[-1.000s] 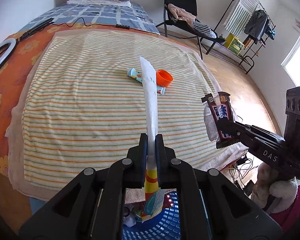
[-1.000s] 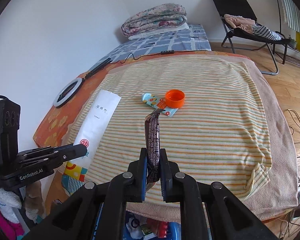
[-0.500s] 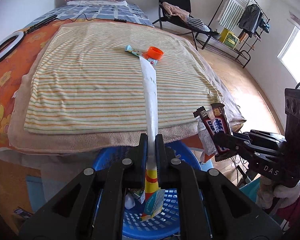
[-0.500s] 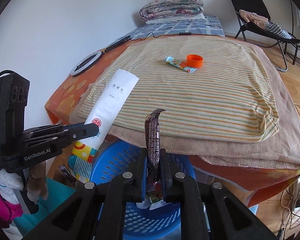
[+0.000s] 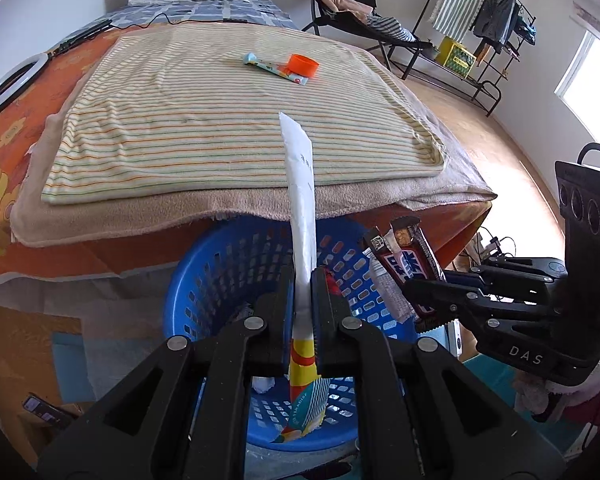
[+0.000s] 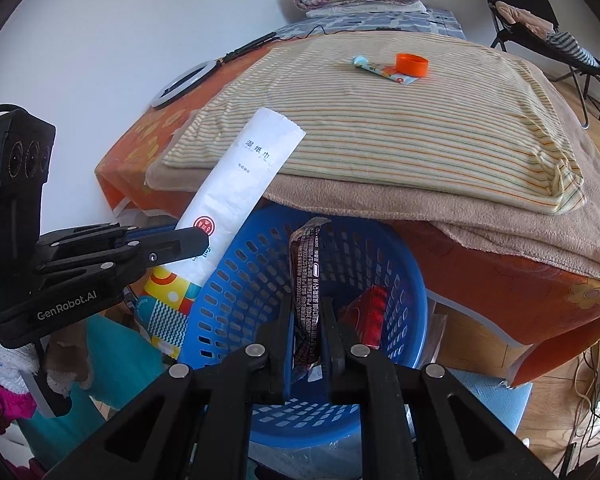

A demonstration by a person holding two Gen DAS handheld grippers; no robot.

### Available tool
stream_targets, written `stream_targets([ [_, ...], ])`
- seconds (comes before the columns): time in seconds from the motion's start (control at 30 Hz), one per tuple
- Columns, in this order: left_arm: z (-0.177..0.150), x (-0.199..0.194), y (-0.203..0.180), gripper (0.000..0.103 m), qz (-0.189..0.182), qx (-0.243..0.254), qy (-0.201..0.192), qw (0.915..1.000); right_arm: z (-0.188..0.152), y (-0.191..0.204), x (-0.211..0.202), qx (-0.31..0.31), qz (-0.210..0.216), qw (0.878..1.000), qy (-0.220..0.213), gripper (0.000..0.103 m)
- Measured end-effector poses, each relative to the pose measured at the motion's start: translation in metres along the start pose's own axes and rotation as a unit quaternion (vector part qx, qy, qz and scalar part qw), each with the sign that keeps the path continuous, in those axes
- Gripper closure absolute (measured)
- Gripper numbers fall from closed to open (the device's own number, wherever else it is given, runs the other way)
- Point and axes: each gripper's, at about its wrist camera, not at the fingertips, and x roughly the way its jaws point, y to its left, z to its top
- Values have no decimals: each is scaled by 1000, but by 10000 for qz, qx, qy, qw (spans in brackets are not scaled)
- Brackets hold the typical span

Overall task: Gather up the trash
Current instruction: 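Carry tissue pack and wrapper to the blue basket and open both tools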

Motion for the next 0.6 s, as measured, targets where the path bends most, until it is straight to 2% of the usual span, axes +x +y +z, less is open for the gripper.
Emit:
stream_targets([
  [0.33,-13,21,3,97,162,104,277,9994,-5,3,13,-91,-85,9998,155,94],
  [0.47,-15,27,4,97,225,93,401,9989,-7,4,19,-119,-115,9995,264,89],
  [0.5,-16,29,5,95,234,87,437,9987,-7,3,20,-114,-110,9995,285,86],
  [0.53,-16,30,5,92,246,77,467,9986,-7,3,21,-100,-131,9994,301,76],
  [0.6,-17,31,6,69,279,28,476,9985,-8,2,23,-81,-162,9993,320,70],
])
